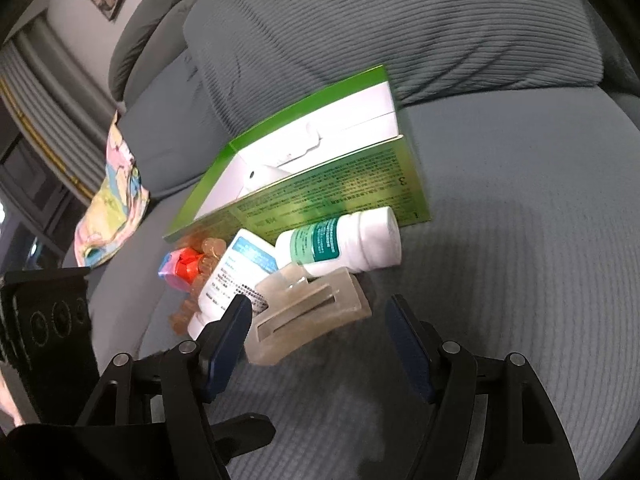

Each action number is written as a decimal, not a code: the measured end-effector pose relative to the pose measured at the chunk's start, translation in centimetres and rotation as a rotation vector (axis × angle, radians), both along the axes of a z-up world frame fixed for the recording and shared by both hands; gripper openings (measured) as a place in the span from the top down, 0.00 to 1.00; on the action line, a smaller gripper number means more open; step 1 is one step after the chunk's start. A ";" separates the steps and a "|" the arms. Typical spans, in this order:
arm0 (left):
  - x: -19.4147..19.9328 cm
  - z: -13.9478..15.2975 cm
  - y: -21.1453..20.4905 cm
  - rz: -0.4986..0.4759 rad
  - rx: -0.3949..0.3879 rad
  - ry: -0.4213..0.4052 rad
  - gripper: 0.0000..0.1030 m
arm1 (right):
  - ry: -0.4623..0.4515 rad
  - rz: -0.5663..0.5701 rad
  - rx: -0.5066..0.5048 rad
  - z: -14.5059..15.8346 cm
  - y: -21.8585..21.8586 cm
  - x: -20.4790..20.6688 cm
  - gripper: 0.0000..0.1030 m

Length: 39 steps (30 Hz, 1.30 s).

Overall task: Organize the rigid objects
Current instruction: 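Grasp the beige translucent clip with the right gripper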

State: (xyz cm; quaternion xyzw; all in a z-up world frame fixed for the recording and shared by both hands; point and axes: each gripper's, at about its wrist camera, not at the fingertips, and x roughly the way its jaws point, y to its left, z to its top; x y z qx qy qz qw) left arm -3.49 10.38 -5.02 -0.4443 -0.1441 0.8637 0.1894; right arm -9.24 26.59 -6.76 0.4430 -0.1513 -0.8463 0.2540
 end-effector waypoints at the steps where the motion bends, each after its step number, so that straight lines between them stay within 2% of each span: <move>1: -0.1 -0.2 0.0 0.008 -0.001 -0.002 0.13 | -0.002 0.009 0.003 -0.1 -0.2 -0.3 0.30; 4: -0.8 -0.7 -0.7 0.034 0.018 -0.019 0.14 | -0.021 0.039 -0.011 -0.7 -0.6 -1.2 0.30; 6: -1.3 -0.9 -1.0 0.044 0.032 -0.033 0.24 | -0.047 0.065 0.003 -1.4 -1.1 -1.5 0.33; 8: -1.7 -0.9 -1.0 0.049 0.024 -0.031 0.36 | -0.044 0.082 0.024 -1.8 -1.4 -1.3 0.45; 9: -1.9 -1.1 -1.0 0.052 0.013 -0.035 0.38 | -0.042 0.088 0.016 -1.8 -1.4 -1.2 0.51; 10: -2.1 -1.1 -1.0 0.057 0.010 -0.036 0.40 | -0.049 0.094 -0.007 -1.8 -1.2 -1.2 0.65; 11: -2.1 -1.1 -1.2 0.064 0.002 -0.034 0.42 | -0.052 0.094 -0.019 -1.9 -1.1 -1.2 0.66; 13: -2.0 -1.1 -1.3 0.058 -0.006 -0.029 0.43 | -0.048 0.089 -0.017 -2.0 -1.1 -1.1 0.67; 15: -1.9 -1.2 -1.5 0.045 -0.034 -0.023 0.52 | -0.051 0.088 -0.018 -2.0 -1.0 -1.1 0.67; 18: -1.8 -1.3 -1.6 0.029 -0.060 -0.014 0.52 | -0.055 0.100 -0.010 -1.9 -1.1 -0.9 0.67; 22: -1.2 -1.4 0.0 0.005 -0.185 0.041 0.54 | -0.024 0.090 0.016 -1.6 -1.6 0.1 0.72; 25: -0.9 -1.3 -0.3 -0.014 -0.178 0.036 0.54 | -0.018 0.063 -0.001 -1.5 -1.2 0.7 0.77; 26: -0.7 -1.3 -0.2 -0.036 -0.204 0.048 0.54 | -0.010 0.061 0.002 -1.4 -1.2 1.1 0.77; 28: -0.7 -1.4 -0.2 -0.062 -0.233 0.067 0.56 | -0.015 0.066 0.010 -1.4 -1.5 1.3 0.78; 35: 0.5 -1.9 -0.8 -0.105 -0.251 0.093 0.57 | -0.065 0.070 0.027 -1.5 -1.7 1.1 0.77; 37: 0.7 -1.7 -1.4 -0.111 -0.235 0.080 0.57 | -0.059 0.076 0.043 -1.4 -2.1 1.3 0.77; 39: 1.0 -1.6 -1.4 -0.124 -0.262 0.093 0.57 | -0.029 0.082 0.070 -1.1 -2.3 1.9 0.78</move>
